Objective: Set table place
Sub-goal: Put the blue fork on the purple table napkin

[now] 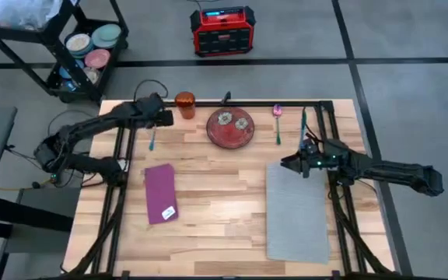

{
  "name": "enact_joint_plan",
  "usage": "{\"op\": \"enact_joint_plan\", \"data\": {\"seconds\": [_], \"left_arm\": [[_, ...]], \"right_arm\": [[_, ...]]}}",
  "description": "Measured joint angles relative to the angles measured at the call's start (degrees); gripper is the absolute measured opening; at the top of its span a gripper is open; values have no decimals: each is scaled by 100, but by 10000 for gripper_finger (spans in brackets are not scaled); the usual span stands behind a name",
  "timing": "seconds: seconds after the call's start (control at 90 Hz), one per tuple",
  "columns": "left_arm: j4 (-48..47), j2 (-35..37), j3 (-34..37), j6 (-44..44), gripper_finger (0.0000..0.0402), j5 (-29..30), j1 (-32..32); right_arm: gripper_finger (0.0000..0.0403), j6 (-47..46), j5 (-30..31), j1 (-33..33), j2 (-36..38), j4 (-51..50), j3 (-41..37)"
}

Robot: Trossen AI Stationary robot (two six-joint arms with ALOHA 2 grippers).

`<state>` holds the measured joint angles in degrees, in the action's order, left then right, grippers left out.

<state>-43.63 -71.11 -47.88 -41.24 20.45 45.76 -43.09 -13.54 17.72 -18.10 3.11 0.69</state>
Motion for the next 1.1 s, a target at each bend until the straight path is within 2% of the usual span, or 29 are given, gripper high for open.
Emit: {"op": "enact_joint_plan", "data": {"seconds": [0.256, 0.6, 0.944, 1.022, 1.1], "left_arm": [[15, -575, 0, 1209, 128, -823, 618], [173, -1498, 0, 1738, 128, -982, 701], [396, -2233, -22, 1859, 127, -985, 702], [452, -2240, -18, 2005, 115, -1116, 702], [459, -2236, -17, 2050, 87, -1140, 706]], "right_arm": [[185, 2, -4, 0, -1, 0, 0], [185, 0, -2, 2, 1, -7, 2], [185, -2, 1, 2, 0, -11, 4], [185, -2, 2, 2, 1, -11, 4], [185, -2, 2, 2, -1, -11, 5]]}}
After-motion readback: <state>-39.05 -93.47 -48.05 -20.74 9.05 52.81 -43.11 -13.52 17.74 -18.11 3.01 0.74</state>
